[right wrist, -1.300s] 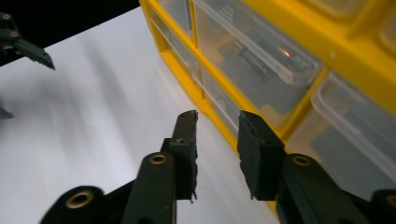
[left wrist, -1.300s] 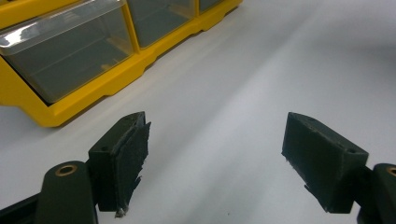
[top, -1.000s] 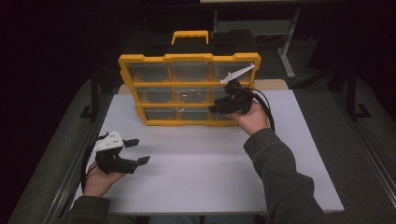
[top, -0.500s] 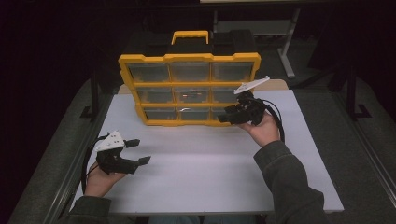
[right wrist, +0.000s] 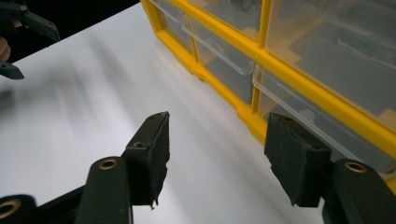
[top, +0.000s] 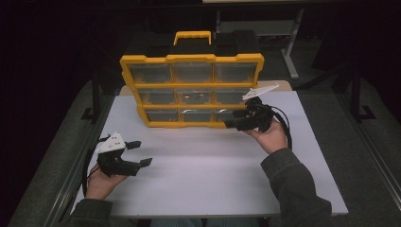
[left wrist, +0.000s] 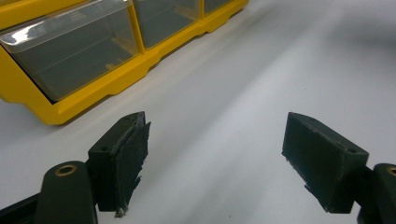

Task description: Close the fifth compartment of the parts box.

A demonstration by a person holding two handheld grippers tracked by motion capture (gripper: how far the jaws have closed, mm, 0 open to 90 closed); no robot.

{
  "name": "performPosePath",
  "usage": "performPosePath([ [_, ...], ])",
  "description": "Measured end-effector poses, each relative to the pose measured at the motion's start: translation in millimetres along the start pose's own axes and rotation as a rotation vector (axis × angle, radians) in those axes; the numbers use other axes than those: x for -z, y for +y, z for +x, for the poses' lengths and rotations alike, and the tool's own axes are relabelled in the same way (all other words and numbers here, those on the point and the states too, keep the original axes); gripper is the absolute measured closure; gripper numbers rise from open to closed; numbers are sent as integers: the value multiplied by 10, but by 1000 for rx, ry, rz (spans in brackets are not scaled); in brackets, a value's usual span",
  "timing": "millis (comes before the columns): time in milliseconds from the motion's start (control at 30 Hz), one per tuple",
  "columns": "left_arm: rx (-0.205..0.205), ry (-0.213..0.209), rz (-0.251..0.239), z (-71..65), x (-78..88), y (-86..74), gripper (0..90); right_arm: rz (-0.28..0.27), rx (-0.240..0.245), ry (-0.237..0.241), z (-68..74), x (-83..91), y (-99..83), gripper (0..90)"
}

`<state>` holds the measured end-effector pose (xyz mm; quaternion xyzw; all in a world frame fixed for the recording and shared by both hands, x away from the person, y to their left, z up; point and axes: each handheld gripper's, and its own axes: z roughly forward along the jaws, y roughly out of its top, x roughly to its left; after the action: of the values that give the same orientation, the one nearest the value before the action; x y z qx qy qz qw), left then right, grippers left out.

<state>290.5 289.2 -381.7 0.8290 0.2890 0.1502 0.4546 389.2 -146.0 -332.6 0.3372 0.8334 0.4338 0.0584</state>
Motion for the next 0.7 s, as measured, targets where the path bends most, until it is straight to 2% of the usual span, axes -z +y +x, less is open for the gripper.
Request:
performPosePath([
  [700,0,2,12,-9,-44,-12,219,-25,-55,-35,-176,224,-449,344],
])
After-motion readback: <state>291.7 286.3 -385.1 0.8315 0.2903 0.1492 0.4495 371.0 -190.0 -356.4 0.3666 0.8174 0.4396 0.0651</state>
